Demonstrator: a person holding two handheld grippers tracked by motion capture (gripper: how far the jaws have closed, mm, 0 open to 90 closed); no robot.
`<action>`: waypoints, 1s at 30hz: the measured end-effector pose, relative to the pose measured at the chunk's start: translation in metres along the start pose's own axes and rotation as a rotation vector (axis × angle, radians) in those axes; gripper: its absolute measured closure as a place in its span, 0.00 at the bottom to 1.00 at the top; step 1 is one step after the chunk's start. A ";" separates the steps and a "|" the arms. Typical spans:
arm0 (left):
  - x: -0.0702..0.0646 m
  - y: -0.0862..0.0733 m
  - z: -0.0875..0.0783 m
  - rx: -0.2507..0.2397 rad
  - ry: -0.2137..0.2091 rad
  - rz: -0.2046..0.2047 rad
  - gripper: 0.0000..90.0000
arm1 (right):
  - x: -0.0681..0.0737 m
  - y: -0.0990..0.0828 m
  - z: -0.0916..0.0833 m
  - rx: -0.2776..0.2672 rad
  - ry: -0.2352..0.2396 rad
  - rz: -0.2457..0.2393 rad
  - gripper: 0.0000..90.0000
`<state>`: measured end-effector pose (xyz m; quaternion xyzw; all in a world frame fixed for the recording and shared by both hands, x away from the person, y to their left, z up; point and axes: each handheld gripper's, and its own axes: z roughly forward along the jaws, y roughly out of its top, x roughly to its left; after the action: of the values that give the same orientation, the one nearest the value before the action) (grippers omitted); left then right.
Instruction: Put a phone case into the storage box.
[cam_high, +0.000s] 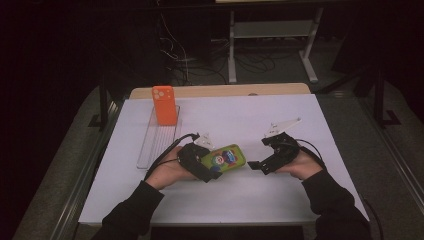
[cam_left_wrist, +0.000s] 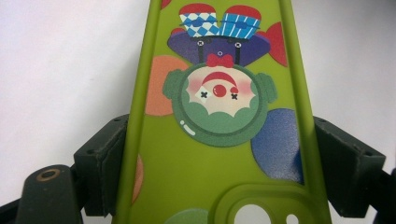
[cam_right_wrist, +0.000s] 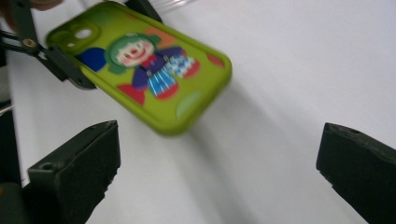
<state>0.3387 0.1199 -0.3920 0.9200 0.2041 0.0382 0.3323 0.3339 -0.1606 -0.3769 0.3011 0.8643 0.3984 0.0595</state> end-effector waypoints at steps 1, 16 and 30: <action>0.000 0.000 0.000 -0.005 0.006 -0.008 0.17 | 0.000 -0.002 0.000 -0.007 -0.003 0.016 0.00; 0.005 0.001 -0.009 0.010 0.060 -0.075 0.17 | 0.014 -0.039 0.016 -0.101 -0.142 0.161 0.00; 0.005 0.001 -0.008 0.000 0.055 -0.098 0.17 | 0.022 -0.040 0.024 -0.103 -0.224 0.066 0.00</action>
<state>0.3422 0.1259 -0.3860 0.9076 0.2580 0.0471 0.3278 0.3054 -0.1530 -0.4192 0.3685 0.8204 0.4078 0.1578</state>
